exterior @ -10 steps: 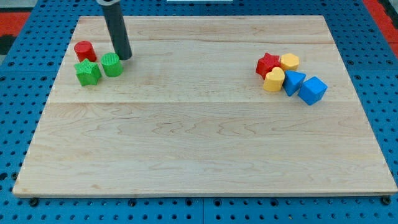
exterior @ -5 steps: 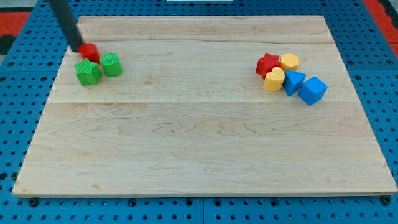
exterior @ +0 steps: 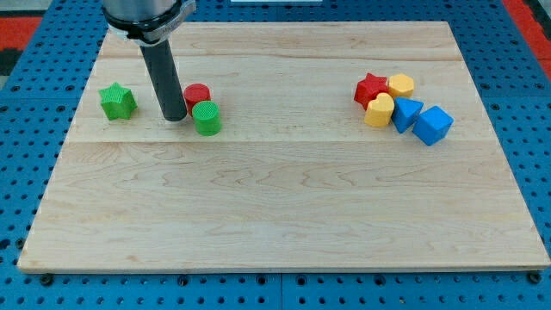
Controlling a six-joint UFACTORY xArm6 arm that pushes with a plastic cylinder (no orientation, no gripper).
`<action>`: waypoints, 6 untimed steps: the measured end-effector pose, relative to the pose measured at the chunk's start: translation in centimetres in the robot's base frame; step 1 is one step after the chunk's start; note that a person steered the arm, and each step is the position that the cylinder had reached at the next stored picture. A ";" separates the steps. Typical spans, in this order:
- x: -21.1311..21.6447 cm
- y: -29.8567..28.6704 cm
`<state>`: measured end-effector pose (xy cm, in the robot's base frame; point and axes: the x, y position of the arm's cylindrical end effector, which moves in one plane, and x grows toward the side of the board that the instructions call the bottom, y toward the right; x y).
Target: Move the red circle left to the green circle
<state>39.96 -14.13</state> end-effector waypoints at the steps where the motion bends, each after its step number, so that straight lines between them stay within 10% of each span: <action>1: 0.9 4.1; 4: 5.9 8.2; 6: 1.3 9.9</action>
